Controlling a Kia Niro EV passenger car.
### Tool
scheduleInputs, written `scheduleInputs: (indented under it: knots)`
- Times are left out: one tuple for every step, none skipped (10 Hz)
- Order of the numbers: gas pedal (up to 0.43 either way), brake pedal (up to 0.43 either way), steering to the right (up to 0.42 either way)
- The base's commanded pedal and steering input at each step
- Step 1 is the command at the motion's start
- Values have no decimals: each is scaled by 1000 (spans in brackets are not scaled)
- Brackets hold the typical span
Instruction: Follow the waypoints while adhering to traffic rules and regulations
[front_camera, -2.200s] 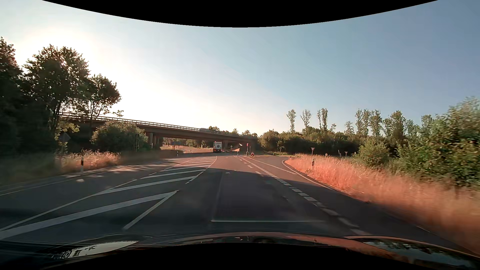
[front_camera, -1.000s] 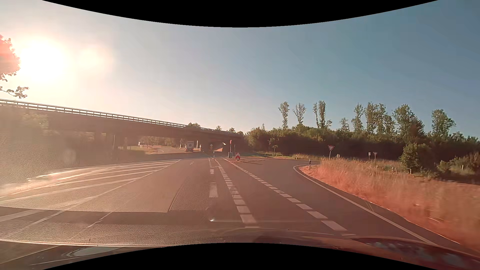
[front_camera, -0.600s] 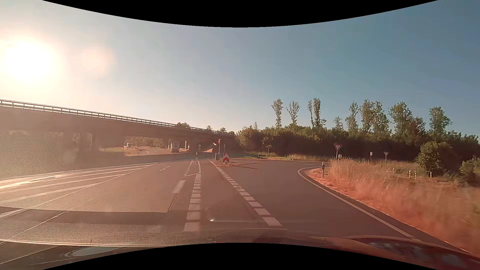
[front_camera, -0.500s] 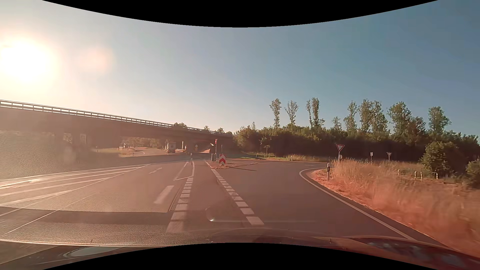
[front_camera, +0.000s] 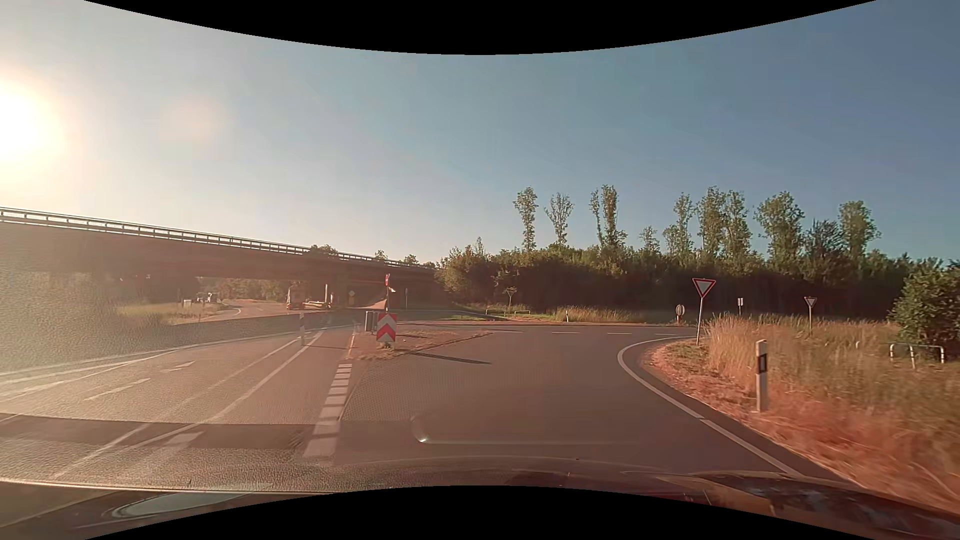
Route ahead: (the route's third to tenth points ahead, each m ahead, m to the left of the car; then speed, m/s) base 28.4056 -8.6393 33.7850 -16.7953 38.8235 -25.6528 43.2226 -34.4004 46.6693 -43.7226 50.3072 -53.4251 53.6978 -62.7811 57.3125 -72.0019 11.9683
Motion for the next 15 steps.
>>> scheduleInputs:
  knots:
    - [0, 195, 70]
    - [0, 189, 76]
    - [0, 195, 87]
    - [0, 195, 102]
    - [0, 195, 115]
    - [0, 195, 126]
    - [0, 189, 136]
    - [0, 165, 143]
    - [0, 98, 151]
    - [0, 12, 157]
    - [0, 0, 164]
    - [0, 0, 167]
    - [8, 0, 169]
    - [138, 0, 170]
    - [260, 0, 170]
